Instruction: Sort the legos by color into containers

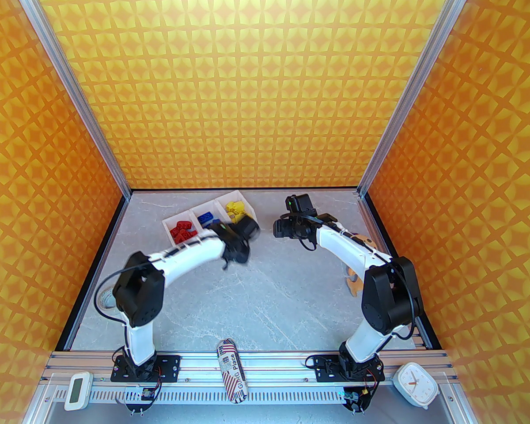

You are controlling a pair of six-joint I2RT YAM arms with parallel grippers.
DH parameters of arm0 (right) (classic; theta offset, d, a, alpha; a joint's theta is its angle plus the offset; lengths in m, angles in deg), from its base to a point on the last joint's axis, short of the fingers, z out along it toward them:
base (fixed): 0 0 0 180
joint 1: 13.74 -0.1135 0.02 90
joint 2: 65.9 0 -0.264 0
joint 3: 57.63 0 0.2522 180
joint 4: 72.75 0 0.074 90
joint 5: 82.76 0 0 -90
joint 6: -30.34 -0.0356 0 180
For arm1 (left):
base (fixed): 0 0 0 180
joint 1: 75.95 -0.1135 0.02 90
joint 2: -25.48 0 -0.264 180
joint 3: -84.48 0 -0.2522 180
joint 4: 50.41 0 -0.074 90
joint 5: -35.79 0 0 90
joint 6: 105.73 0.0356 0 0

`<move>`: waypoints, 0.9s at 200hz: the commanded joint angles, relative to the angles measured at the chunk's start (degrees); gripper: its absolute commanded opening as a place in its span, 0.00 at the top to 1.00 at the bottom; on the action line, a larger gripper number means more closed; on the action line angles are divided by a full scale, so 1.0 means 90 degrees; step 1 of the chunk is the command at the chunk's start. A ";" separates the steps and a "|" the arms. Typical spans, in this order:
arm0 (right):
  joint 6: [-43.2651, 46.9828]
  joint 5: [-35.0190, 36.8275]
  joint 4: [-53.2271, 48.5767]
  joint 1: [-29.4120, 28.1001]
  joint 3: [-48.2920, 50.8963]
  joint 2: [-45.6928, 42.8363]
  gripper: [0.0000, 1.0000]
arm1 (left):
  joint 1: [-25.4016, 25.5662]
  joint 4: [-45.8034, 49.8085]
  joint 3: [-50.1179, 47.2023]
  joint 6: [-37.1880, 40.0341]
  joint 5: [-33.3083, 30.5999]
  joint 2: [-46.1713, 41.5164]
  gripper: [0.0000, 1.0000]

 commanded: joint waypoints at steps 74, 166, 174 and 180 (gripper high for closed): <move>-0.0160 -0.0088 0.0251 0.0002 0.1026 -0.0734 0.26 | -0.1824 0.0317 0.2782 0.0786 0.0046 0.1915 0.57; -0.0084 0.0192 0.0350 0.0013 0.1471 -0.1161 0.17 | -0.2061 -0.0119 0.2161 0.1003 0.0238 0.0711 0.01; -0.0015 0.0250 0.0341 0.0007 0.1479 -0.1256 0.13 | -0.2060 -0.0193 0.1860 0.1009 0.0194 0.0352 0.01; 0.0048 0.0275 0.0317 0.0011 0.1497 -0.1326 0.11 | -0.2060 -0.0252 0.1626 0.1020 0.0151 0.0070 0.01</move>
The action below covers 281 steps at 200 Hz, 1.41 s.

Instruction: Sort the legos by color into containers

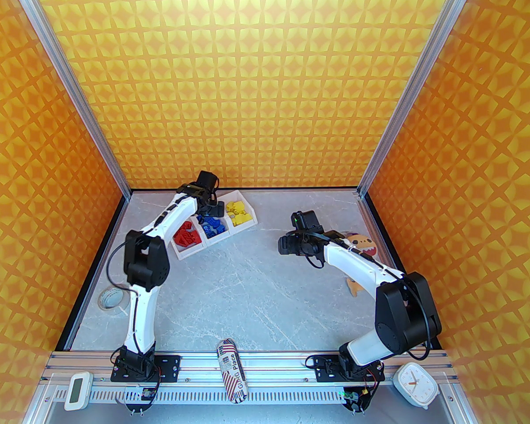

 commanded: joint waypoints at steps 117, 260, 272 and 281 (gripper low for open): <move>0.0589 0.3449 0.2122 0.1087 0.1989 -0.2630 0.01 | -0.1401 -0.4004 -0.6271 0.1021 -0.1118 -0.5425 0.01; 0.1203 0.0864 0.6801 0.2183 0.3701 -0.0837 0.01 | -0.2786 -1.2121 -1.0496 0.1573 0.1186 -0.3554 0.01; 0.1263 0.0365 0.7325 0.2182 0.3880 -0.0707 0.01 | -0.2778 -1.1752 -1.0376 0.1691 0.1533 -0.3634 0.01; 0.1363 0.0194 0.7598 0.2182 0.3885 -0.0516 0.02 | -0.2792 -1.1855 -1.0376 0.1706 0.1566 -0.3573 0.01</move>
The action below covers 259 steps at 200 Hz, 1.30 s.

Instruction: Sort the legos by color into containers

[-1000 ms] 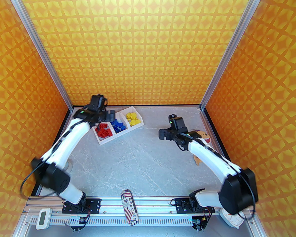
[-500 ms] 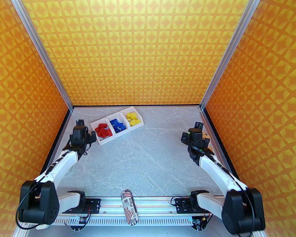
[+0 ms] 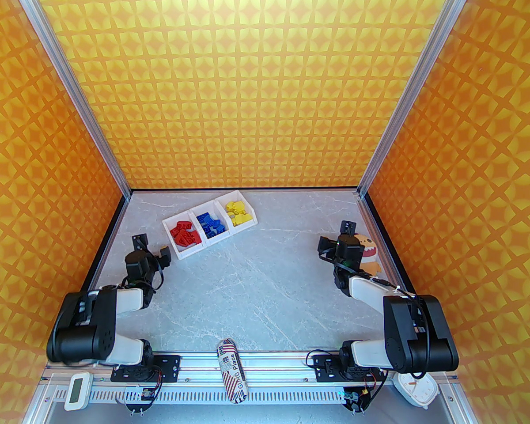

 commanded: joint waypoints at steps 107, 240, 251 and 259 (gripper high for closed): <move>0.0716 -0.1418 0.2248 -0.0195 0.0622 0.0789 0.02 | -0.0070 -0.0618 0.0156 0.0253 0.0720 0.0102 0.01; 0.0703 -0.1424 0.2243 -0.0194 0.0636 0.0781 0.02 | -0.0046 -0.0588 0.0176 0.0301 0.0720 0.0097 0.01; 0.0706 -0.1424 0.2248 -0.0194 0.0639 0.0780 0.02 | -0.0043 -0.0586 0.0174 0.0300 0.0720 0.0090 0.01; 0.0708 -0.1424 0.2243 -0.0194 0.0633 0.0780 0.01 | -0.0041 -0.0588 0.0170 0.0301 0.0720 0.0087 0.01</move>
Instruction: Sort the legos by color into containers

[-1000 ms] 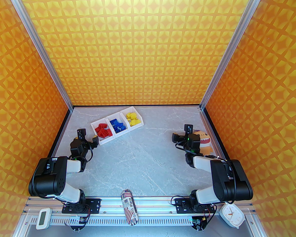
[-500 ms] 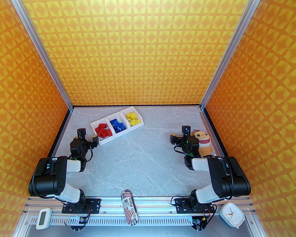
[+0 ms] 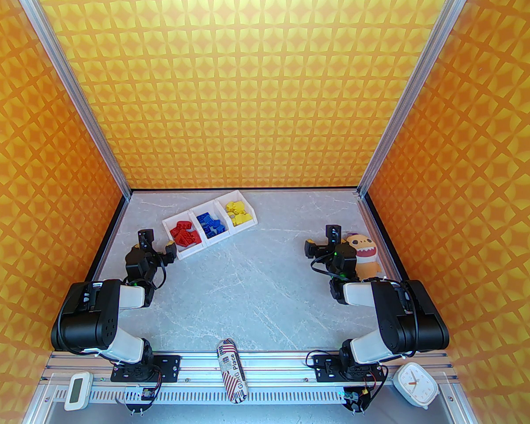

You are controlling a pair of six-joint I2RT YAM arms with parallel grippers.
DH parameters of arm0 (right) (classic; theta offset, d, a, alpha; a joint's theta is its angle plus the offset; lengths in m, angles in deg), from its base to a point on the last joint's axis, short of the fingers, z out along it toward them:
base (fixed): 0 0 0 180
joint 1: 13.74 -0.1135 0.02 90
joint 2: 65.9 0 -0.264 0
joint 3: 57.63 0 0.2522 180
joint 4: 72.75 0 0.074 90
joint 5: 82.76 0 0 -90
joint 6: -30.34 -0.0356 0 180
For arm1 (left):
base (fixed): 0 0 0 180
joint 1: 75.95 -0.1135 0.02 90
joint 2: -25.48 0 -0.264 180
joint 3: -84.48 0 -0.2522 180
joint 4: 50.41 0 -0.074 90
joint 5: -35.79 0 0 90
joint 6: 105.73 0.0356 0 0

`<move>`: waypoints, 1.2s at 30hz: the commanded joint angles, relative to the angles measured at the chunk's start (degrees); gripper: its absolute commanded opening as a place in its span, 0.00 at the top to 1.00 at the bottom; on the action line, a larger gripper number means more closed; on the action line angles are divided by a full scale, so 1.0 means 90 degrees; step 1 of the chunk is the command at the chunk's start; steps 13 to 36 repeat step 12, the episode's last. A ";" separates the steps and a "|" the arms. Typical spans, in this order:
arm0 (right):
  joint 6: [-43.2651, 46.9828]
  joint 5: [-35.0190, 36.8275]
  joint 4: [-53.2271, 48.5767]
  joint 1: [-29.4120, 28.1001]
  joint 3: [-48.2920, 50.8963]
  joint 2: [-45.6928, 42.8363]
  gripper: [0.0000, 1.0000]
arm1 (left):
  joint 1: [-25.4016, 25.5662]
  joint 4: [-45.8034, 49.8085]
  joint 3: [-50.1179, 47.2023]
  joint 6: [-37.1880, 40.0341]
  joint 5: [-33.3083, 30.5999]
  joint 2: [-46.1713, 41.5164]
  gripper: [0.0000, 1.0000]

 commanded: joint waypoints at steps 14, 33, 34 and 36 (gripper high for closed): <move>0.0106 0.0046 0.0114 -0.0122 -0.0025 -0.0015 0.01 | -0.0019 0.0068 0.0134 0.0065 0.0023 0.0025 0.01; 0.0106 0.0046 0.0114 -0.0122 -0.0025 -0.0015 0.01 | -0.0019 0.0068 0.0134 0.0065 0.0023 0.0025 0.01; 0.0106 0.0046 0.0114 -0.0122 -0.0025 -0.0015 0.01 | -0.0019 0.0068 0.0134 0.0065 0.0023 0.0025 0.01; 0.0106 0.0046 0.0114 -0.0122 -0.0025 -0.0015 0.01 | -0.0019 0.0068 0.0134 0.0065 0.0023 0.0025 0.01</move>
